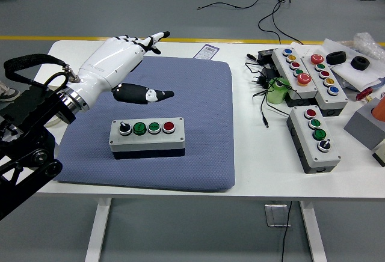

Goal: Pick up the button,place it on the desk,press the button,press the button

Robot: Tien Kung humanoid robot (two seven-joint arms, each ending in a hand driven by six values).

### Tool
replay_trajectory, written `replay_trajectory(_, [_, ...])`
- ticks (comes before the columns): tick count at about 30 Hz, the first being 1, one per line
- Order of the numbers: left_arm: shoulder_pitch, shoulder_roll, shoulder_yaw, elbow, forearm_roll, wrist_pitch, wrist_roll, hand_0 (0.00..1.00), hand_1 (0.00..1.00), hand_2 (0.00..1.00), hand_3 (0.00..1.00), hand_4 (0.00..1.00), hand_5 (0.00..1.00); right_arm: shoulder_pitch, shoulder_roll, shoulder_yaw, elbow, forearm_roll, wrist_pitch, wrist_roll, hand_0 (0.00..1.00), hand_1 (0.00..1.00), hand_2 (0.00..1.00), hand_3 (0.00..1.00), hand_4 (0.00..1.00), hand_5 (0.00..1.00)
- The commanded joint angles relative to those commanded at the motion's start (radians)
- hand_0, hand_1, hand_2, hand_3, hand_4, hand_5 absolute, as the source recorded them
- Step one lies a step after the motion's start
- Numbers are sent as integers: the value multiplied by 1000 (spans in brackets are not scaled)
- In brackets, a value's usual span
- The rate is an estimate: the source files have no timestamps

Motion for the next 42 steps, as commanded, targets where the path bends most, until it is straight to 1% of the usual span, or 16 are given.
replay_trajectory(1, [1,2,1,-9,-30,-45,35,21,2,4,789,776,998,0,0,0,0,0,0,0,625,686,732,641,351,151])
replay_trajectory(4, [8,7,17,-32,-67,-167,116,21,2,4,789,776,998,1,-1,-3,0,3,0,0,625,686,732,641,351,151])
replay_trajectory(6, [14,6,22,-42,-80,-238,154,21,2,4,789,776,998,1,-1,-4,0,4,0,0,625,686,732,641,351,151])
replay_trajectory(9, [18,4,24,-52,-94,-308,194,28,2,2,771,758,998,2,-1,-5,0,3,0,0,626,688,731,640,351,151])
replay_trajectory(11, [21,5,24,-56,-111,-346,208,28,2,2,771,758,998,2,-1,-5,0,4,0,1,626,688,731,640,351,151])
replay_trajectory(13, [23,6,25,-57,-118,-372,212,35,2,2,769,753,998,3,-1,-6,0,4,0,1,625,687,731,639,351,151])
replay_trajectory(15, [25,7,29,-56,-126,-388,215,35,2,2,769,753,998,3,-1,-5,0,4,0,1,625,687,731,639,351,151])
replay_trajectory(19, [30,8,40,-46,-128,-402,219,35,2,2,769,753,998,3,-1,-6,0,3,0,0,625,687,731,639,351,151])
replay_trajectory(30, [35,3,76,-24,-133,-400,219,38,2,2,770,751,998,-1,-1,-9,0,9,0,-1,623,685,729,640,351,150])
replay_trajectory(36, [31,4,108,-12,-137,-425,233,37,2,2,772,753,998,-3,-2,-13,0,13,-1,-1,624,686,729,640,351,151])
replay_trajectory(38, [30,3,108,-13,-134,-416,229,39,2,2,773,753,998,-4,-2,-14,0,14,-1,-2,624,685,730,640,351,150])
replay_trajectory(40, [29,2,104,-19,-127,-392,219,39,2,2,773,753,998,-4,-1,-13,0,14,-1,-2,624,685,730,640,351,150])
replay_trajectory(42, [24,1,98,-28,-118,-359,206,39,2,2,773,753,998,-5,-1,-11,0,12,-1,-3,624,685,730,640,351,150])
